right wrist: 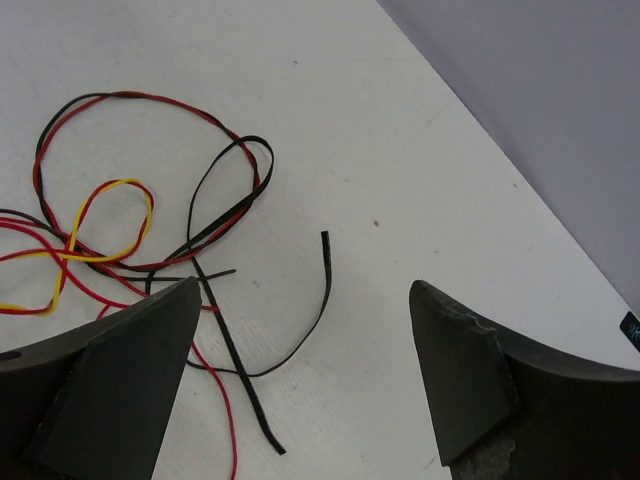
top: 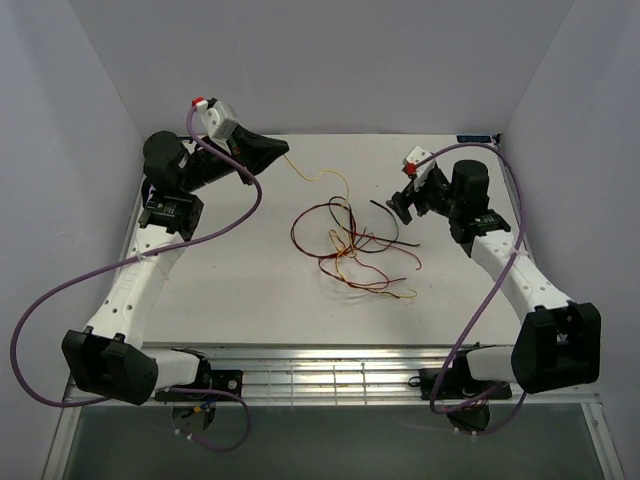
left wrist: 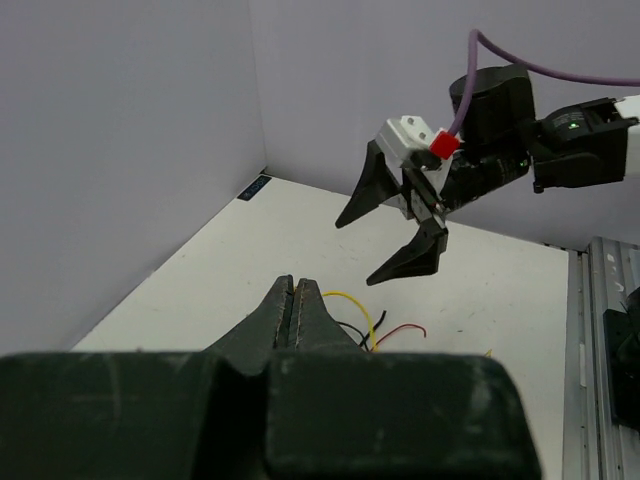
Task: Untangle the cables
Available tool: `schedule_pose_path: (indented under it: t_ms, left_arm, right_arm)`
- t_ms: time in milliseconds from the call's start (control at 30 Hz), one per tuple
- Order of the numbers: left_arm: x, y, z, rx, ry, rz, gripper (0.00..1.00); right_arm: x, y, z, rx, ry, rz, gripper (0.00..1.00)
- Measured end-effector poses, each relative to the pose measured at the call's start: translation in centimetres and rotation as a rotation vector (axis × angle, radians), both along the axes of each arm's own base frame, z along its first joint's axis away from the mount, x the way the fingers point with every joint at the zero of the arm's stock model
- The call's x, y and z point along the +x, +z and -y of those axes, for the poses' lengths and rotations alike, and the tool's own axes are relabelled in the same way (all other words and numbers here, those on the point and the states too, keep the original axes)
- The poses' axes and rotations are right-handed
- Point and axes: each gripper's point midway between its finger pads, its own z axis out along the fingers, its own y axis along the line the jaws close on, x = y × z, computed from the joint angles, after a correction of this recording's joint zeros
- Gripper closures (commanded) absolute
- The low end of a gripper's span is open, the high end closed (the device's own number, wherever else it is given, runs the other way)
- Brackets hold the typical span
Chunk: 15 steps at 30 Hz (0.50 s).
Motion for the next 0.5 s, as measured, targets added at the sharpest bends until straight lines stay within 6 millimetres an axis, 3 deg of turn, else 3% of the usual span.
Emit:
schedule_pose_path:
  t_ms: [100,200,333,500]
  left_arm:
    - [-0.3,0.1,0.1,0.004,-0.015,0.005,1.0]
    - [-0.4,0.1,0.2,0.006,-0.023,0.006,1.0]
    - [-0.4,0.3,0.2,0.003,-0.023,0.008,1.0]
    - [-0.3,0.3,0.2,0.001,-0.02,0.001,1.0]
  right_arm:
    - [0.6,-1.6,-1.4,-0.083,0.095,0.0,0.1]
    - [0.1,-4.9,-3.0,-0.172,0.203,-0.039,0.1]
    - [-2.3,-9.0,-4.7,-0.259,0.344,-0.126,0.1]
    - [-5.3,-10.2,-5.6,-0.271,0.422,-0.17,0.1]
